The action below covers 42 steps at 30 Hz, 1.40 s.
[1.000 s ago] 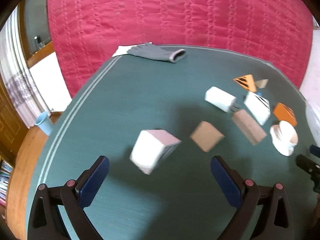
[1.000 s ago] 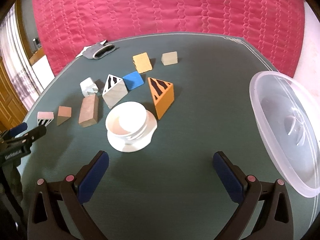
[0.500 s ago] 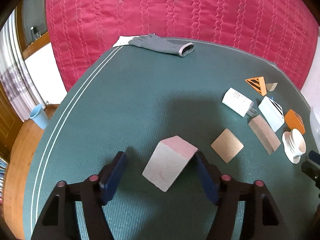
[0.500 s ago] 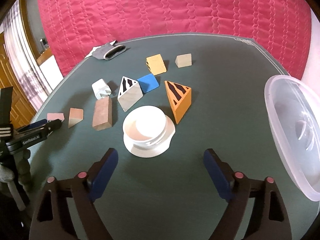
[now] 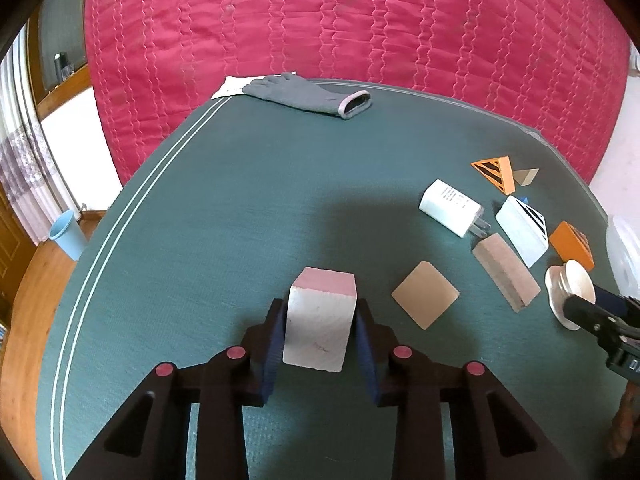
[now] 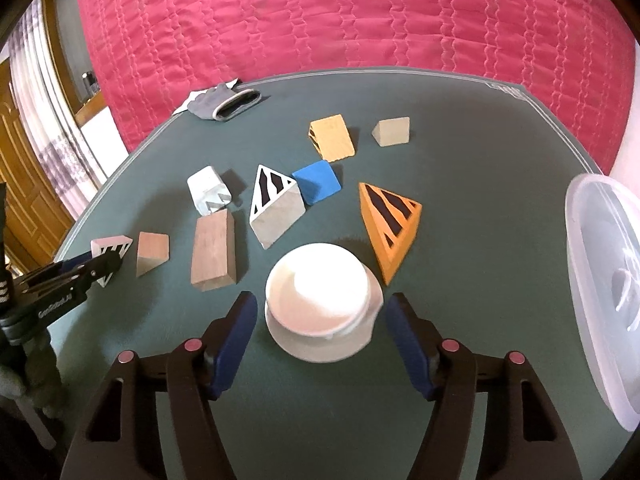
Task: Organize rigid objects
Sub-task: 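Grasp the pink-and-black striped block with the left tool while the right tool grasps the white bowl on its saucer, then carry the striped block with the left tool while the right tool carries the bowl toward the clear basin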
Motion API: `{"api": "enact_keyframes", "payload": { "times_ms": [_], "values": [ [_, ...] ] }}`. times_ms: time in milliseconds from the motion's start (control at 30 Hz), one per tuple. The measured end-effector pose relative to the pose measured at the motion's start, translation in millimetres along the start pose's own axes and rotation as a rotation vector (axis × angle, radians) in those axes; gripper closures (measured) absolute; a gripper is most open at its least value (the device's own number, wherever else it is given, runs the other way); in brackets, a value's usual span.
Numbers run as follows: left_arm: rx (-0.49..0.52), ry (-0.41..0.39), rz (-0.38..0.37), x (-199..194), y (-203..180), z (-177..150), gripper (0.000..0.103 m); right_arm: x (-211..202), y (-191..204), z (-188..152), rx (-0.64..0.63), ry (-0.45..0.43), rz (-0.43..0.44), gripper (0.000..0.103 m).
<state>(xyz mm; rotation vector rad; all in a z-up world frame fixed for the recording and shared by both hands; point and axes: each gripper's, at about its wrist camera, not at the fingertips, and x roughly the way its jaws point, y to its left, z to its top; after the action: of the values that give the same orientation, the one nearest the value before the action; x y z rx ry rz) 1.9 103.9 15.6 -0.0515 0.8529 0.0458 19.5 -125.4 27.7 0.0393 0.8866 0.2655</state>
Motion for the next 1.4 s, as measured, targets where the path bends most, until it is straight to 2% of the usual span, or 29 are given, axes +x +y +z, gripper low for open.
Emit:
{"api": "enact_keyframes", "payload": {
  "times_ms": [100, 300, 800, 1400],
  "values": [
    [0.003, 0.003, -0.004, 0, -4, 0, 0.069, 3, 3, 2, -0.01, -0.005, -0.01, 0.036],
    [0.014, 0.001, -0.014, -4, -14, 0, 0.069, -1, 4, 0, -0.021, -0.02, -0.002, 0.049],
    [0.069, -0.033, 0.02, -17, -39, 4, 0.072, -21, 0, -11, -0.016, -0.038, 0.015, 0.049],
    [0.151, -0.075, -0.018, -34, -79, 5, 0.072, -54, -32, -14, 0.038, -0.099, -0.015, 0.049]
  ]
}}
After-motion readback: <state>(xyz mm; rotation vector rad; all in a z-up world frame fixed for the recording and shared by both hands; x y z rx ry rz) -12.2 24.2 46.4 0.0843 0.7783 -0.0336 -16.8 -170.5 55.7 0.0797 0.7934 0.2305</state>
